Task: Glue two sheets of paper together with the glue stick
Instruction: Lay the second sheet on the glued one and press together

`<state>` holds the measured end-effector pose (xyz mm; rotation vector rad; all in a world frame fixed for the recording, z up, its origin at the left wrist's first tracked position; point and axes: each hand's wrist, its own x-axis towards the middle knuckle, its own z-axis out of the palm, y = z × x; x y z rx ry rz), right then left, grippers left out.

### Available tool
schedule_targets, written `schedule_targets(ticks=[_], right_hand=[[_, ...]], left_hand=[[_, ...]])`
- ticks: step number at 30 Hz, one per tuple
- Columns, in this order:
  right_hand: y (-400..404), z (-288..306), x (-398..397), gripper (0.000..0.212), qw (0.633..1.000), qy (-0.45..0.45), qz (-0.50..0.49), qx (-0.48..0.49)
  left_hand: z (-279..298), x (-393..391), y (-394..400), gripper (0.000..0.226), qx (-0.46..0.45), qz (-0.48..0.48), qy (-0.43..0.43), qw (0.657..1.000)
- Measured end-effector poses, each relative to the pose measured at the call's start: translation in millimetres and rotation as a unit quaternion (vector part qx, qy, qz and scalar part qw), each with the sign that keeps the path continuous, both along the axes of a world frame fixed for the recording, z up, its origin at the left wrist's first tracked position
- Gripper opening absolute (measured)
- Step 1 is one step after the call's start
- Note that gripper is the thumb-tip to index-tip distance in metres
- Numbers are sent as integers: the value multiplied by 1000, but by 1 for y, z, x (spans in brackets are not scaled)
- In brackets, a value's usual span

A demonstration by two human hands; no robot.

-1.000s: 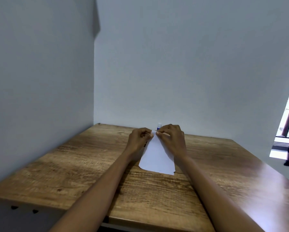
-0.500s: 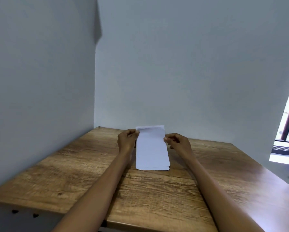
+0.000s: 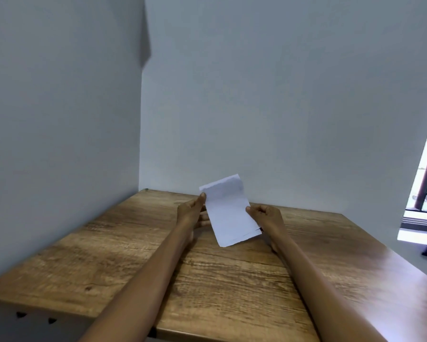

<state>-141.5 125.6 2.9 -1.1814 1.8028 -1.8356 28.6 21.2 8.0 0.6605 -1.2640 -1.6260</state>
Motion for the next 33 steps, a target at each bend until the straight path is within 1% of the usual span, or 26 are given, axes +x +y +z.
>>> schedule_targets(ticks=[3,5,8,10,12,14,16,18,22,26,33], right_hand=[[-2,-1,-5,7,998,-33,-53,-20],[-2,0,-8,7,995,-44,-82,-23],[-4,0,-7,13,993,-43,-109,-23],[-5,1,-4,17,993,-36,-112,-23],[-5,3,0,25,996,-43,-80,-22],[-3,5,6,31,998,-59,-22,-16],[-2,5,11,33,998,-52,26,-1],[-2,2,12,32,998,-34,53,7],[-1,1,9,28,996,-45,82,2],[0,0,11,28,990,-51,131,7],[0,1,12,30,988,-63,143,-2]], left_hand=[[-1,-3,0,40,0,-64,-47,997],[-2,-3,-2,42,-6,-103,-73,992],[-4,-1,-3,44,-40,-189,-133,972],[-6,-2,-1,45,-57,-210,-155,964],[-7,-1,0,40,-55,-193,-143,969],[-8,-1,-1,32,-54,-152,-120,980],[-8,-1,-3,26,-63,-119,-103,985],[-8,-1,-2,22,-73,-106,-98,987],[-7,-3,-2,18,-91,-82,-109,987],[-7,-2,-4,21,-96,-57,-112,987],[-5,0,-2,22,-108,-40,-114,987]])
